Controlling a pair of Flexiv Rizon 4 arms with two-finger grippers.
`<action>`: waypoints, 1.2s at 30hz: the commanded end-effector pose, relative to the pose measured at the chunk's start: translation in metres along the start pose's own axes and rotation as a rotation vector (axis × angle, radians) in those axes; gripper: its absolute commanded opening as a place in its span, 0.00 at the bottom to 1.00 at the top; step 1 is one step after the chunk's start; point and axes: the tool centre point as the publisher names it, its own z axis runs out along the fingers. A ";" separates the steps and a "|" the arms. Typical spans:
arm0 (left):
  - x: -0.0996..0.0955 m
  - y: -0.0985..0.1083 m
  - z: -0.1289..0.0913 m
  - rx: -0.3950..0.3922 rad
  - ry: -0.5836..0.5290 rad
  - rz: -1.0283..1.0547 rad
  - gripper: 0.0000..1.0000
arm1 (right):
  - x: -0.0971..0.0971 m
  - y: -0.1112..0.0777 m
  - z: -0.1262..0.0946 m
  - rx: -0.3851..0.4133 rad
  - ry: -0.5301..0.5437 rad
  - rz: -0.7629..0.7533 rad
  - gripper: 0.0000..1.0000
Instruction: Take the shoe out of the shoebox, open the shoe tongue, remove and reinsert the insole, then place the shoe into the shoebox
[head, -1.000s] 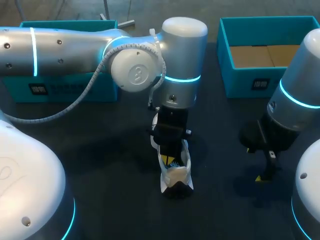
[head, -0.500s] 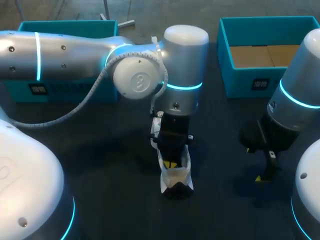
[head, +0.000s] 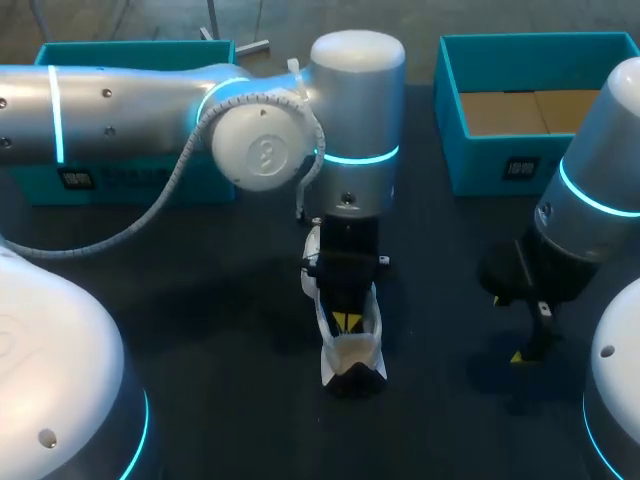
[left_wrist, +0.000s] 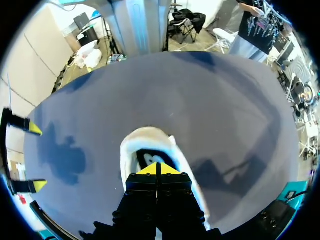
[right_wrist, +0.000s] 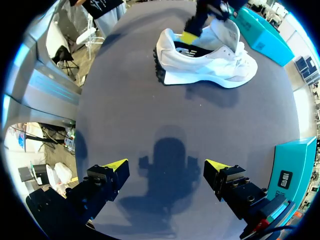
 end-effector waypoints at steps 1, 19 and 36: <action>0.000 -0.006 0.002 0.005 0.031 0.009 0.00 | 0.001 0.000 0.001 0.001 -0.001 0.000 1.00; 0.005 -0.005 0.042 0.028 0.074 -0.017 0.00 | 0.001 0.000 0.001 0.001 -0.001 0.000 1.00; 0.008 0.010 0.036 -0.075 -0.007 -0.039 0.00 | 0.001 0.000 0.001 0.001 -0.001 0.000 1.00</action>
